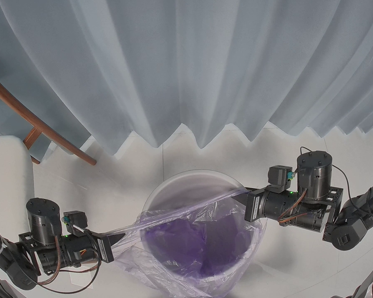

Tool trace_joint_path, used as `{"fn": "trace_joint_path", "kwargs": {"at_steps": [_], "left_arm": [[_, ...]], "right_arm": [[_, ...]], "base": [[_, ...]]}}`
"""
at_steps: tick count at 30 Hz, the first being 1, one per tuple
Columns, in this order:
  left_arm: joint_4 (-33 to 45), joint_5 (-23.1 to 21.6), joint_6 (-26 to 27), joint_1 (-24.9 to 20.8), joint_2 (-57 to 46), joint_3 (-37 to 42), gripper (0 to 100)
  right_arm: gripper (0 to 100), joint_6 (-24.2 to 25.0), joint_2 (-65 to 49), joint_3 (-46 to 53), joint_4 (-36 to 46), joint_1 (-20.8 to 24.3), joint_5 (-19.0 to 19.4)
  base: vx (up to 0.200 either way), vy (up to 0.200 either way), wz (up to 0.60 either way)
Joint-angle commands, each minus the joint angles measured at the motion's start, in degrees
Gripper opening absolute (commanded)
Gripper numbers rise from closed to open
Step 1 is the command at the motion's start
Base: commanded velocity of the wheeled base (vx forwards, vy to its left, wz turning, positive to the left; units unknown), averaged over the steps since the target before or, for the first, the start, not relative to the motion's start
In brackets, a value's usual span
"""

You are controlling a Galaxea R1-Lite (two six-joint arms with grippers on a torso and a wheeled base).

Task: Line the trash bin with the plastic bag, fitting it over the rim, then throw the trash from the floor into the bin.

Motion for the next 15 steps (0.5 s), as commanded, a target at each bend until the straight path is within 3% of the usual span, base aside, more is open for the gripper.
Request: {"fn": "trace_joint_path", "kwargs": {"at_steps": [1,5,11,15], "left_arm": [[-0.26,0.18,0.41,1.26,4.06,-3.17,0],[-3.86,0.36,0.41,1.87,5.82,-4.22,0],[-14.06,0.45,0.32,6.8,12.58,-9.85,0],[-15.11,0.18,0.06,6.88,13.73,-14.59,0]], "right_arm": [[0,0.98,-0.76,0.06,-0.05,0.44,0.12],[0,1.6,-1.02,0.06,-0.22,0.97,0.21],[0,2.3,-2.25,1.91,-0.22,4.84,0.21],[0,2.39,-2.25,3.4,-0.4,7.3,0.21]], "base": [[0.0,0.0,0.0],[0.0,0.0,0.0],[0.0,0.0,0.0],[0.0,0.0,0.0]]}}
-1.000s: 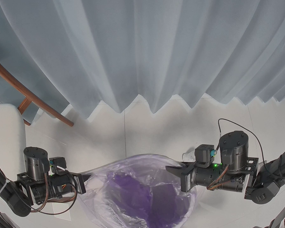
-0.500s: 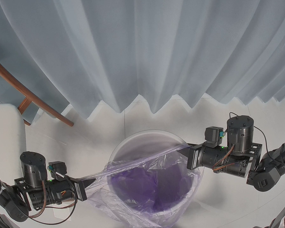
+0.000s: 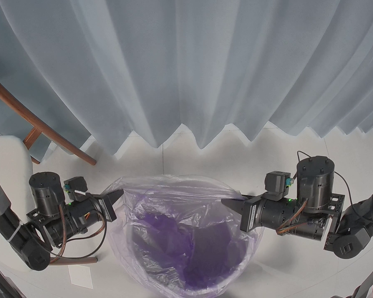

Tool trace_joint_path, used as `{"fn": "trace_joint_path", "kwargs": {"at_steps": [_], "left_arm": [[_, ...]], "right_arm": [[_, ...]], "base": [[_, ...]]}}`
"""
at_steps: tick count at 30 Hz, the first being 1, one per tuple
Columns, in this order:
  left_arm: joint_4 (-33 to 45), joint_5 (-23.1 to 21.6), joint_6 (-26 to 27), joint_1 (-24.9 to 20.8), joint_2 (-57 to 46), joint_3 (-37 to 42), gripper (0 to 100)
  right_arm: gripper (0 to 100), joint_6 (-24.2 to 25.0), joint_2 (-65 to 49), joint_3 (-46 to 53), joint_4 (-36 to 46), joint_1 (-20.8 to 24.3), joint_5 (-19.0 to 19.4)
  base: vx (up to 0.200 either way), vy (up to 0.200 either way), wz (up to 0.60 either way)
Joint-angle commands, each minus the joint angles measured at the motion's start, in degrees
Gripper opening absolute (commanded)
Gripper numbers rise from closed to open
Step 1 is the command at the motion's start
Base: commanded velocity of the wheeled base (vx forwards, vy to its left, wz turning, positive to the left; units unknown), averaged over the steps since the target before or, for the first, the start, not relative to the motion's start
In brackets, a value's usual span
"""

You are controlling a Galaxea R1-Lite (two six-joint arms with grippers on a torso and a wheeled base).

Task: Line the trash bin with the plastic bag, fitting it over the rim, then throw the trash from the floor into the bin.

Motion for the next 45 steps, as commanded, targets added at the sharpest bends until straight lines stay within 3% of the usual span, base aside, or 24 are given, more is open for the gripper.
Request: {"fn": "trace_joint_path", "kwargs": {"at_steps": [1,7,16,30,31,37,43,45], "left_arm": [[-0.92,-0.32,-0.32,1.25,4.34,-5.7,0],[1.02,-0.5,-0.59,1.34,6.01,-9.13,0],[1.02,-0.5,-1.64,0.81,6.28,-8.87,0],[-1.09,-0.32,-1.55,0.28,4.17,-2.63,0],[-1.18,-0.32,-1.46,0.28,3.81,-2.01,100],[-3.73,0.12,-1.64,1.51,1.27,-0.08,100],[-4.61,0.12,-2.17,5.56,-1.63,0.89,100],[-4.7,0.03,-5.33,6.96,-3.66,0.28,100]], "right_arm": [[0,0.06,-0.63,2.0,-0.07,3.69,-0.02],[0,-0.12,-0.63,2.09,-0.6,6.24,0.59],[0,-0.2,-0.72,3.06,-5.26,6.5,2.52],[0,0.15,-1.07,1.92,-6.75,4.83,2.79],[0,0.15,-1.07,1.92,-6.75,4.66,2.79],[0,0.06,-0.9,1.92,-6.4,2.72,2.79],[0,0.06,-0.46,1.92,-6.31,-0.62,2.88],[0,0.15,-0.19,1.92,-6.31,-1.85,2.88]], "base": [[0.0,0.0,0.0],[0.0,0.0,0.0],[0.0,0.0,0.0],[0.0,0.0,0.0],[0.0,0.0,0.0],[0.0,0.0,0.0],[0.0,0.0,0.0],[0.0,0.0,0.0]]}}
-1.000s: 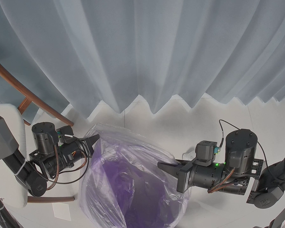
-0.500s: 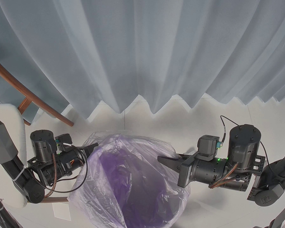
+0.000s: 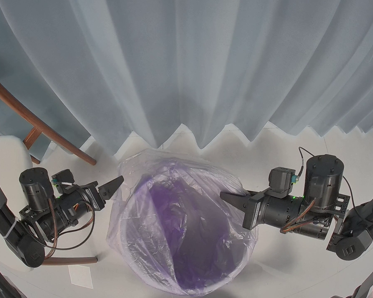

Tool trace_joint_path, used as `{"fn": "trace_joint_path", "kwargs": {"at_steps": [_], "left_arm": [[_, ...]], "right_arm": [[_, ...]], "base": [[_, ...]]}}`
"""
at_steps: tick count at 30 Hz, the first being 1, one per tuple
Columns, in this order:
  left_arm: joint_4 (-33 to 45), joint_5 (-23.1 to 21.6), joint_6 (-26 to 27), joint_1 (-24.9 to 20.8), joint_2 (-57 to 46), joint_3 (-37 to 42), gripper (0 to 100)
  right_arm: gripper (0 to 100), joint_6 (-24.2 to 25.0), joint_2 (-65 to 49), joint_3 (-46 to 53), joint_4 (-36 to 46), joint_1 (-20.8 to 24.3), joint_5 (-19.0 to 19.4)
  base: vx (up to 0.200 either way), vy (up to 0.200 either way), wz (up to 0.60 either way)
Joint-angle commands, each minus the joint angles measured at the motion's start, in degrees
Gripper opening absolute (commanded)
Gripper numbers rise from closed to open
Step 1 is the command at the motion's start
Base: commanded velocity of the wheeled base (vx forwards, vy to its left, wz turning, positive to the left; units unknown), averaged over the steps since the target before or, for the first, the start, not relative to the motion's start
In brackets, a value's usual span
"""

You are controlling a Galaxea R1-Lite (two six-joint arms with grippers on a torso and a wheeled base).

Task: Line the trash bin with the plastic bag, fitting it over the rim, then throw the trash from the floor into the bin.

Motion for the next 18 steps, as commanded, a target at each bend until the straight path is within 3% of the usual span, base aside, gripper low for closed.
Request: {"fn": "trace_joint_path", "kwargs": {"at_steps": [1,5,6,7,9,12,18], "left_arm": [[0.01,-0.01,-4.51,1.96,-4.77,-0.3,100],[1.42,-0.1,-11.98,-0.59,-8.82,2.16,100],[2.12,-0.19,-16.11,-2.97,-9.96,4.36,100],[2.12,-0.19,-16.11,-2.97,-9.96,4.36,100],[2.56,-0.37,-22.53,-8.06,-9.96,7.88,100],[2.12,-0.54,-28.15,-11.58,-8.38,8.93,100],[1.86,-0.63,-36.07,-12.72,-5.48,6.65,100]], "right_arm": [[0,0.05,0.86,0.04,0.1,-2.62,0.08],[0,0.05,2.44,-0.58,-0.51,-4.73,0.08],[0,0.14,2.79,-1.37,-0.42,-5.26,0.08],[0,0.14,2.79,-1.37,-0.42,-5.26,0.08],[0,1.46,3.15,-2.25,-0.42,-5.35,0.08],[0,2.86,3.15,-3.13,-0.42,-5.35,0.08],[0,4.44,3.15,-4.09,-0.42,-5.35,0.08]], "base": [[0.0,0.0,0.0],[0.0,0.0,0.0],[0.0,0.0,0.0],[0.0,0.0,0.0],[0.0,0.0,0.0],[0.0,0.0,0.0],[0.0,0.0,0.0]]}}
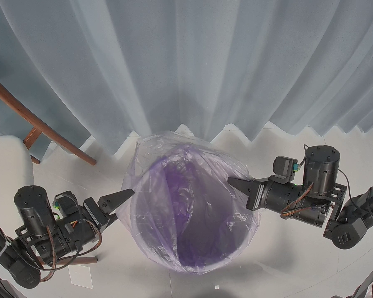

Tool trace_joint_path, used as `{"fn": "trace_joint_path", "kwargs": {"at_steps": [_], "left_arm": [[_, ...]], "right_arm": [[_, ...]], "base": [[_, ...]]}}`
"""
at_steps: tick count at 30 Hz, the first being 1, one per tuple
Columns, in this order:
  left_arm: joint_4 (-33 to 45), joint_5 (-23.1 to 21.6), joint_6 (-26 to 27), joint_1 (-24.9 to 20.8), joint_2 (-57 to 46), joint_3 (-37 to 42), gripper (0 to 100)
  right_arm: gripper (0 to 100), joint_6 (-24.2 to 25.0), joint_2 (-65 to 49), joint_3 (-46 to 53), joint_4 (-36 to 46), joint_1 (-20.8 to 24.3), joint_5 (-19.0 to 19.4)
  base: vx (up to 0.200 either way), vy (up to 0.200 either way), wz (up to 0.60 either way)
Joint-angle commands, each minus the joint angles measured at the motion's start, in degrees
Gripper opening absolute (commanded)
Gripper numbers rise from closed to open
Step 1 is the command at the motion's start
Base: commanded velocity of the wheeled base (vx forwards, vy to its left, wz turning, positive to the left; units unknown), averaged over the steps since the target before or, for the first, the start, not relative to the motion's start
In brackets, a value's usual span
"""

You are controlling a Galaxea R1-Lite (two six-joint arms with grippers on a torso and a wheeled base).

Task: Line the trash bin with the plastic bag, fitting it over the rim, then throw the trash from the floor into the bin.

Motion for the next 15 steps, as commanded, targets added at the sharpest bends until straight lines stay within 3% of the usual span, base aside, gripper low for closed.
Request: {"fn": "trace_joint_path", "kwargs": {"at_steps": [1,15], "left_arm": [[-0.13,-0.03,-3.43,-2.28,2.6,-1.0,100],[-6.28,0.5,-5.71,-1.57,3.04,-1.61,100]], "right_arm": [[0,1.26,0.56,-1.23,-0.01,-0.2,0.04],[0,1.43,0.56,-1.49,-0.09,-0.2,0.04]], "base": [[0.0,0.0,0.0],[0.0,0.0,0.0]]}}
